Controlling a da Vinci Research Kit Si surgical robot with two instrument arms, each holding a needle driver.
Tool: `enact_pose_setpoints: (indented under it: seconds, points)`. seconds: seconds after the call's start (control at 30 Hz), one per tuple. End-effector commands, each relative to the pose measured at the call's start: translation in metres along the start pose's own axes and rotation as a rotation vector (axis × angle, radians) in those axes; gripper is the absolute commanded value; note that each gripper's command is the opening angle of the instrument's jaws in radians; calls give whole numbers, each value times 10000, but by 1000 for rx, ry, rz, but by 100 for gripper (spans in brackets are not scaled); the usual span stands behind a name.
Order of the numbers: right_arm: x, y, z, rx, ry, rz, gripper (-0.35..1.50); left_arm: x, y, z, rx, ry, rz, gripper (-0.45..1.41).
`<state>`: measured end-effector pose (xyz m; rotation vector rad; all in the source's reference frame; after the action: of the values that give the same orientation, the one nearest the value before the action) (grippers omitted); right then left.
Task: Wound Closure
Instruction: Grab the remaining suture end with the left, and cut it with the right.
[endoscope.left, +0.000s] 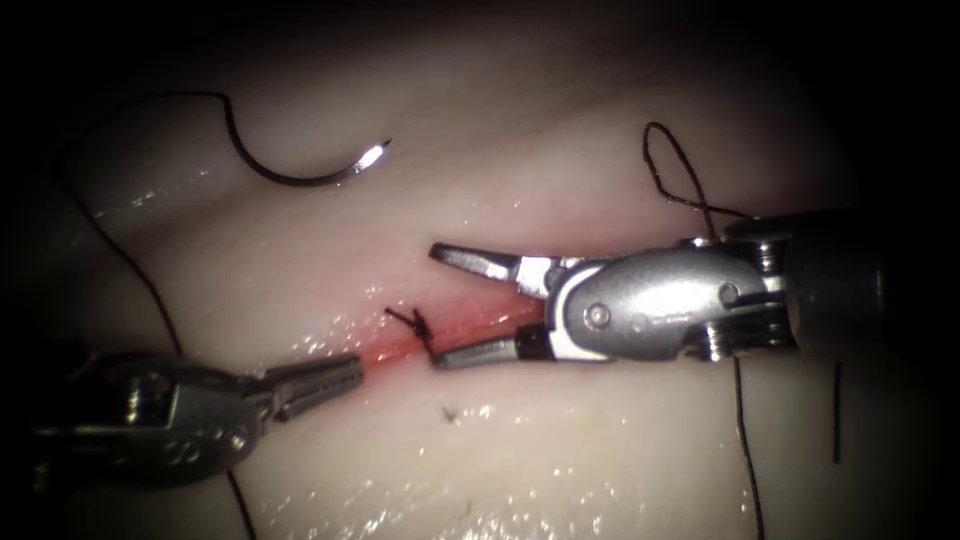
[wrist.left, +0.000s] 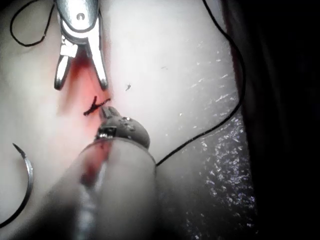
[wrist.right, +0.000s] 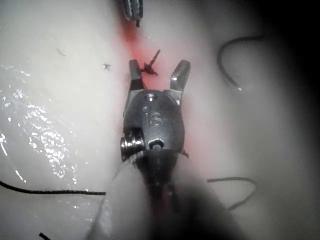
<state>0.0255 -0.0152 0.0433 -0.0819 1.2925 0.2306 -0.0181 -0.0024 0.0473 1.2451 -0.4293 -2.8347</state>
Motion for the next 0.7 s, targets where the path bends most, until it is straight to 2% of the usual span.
enact_pose_setpoints:
  seconds: [0.03, 0.23, 0.27, 0.5, 0.6, 0.7]
  points:
    - [-4, -3, -1, 0, -2, 0, 148, -1, 4, 4, 5, 1, -1, -45]
    - [-4, 3, -28, -6, -16, 8, 148, -11, 6, -29, 23, -21, 1, -45]
    - [-5, 4, -35, -9, -21, 10, 148, -19, 7, -44, 37, -33, 4, -45]
    - [-9, 6, -58, -29, -36, 12, 148, -59, 23, -93, 77, -83, -24, -45]
    - [-10, 6, -61, -40, -41, 13, 148, -77, 36, -100, 102, -87, -67, -45]
    - [-8, 5, -61, -51, -49, 16, 148, -94, 55, -97, 84, -108, -91, -45]
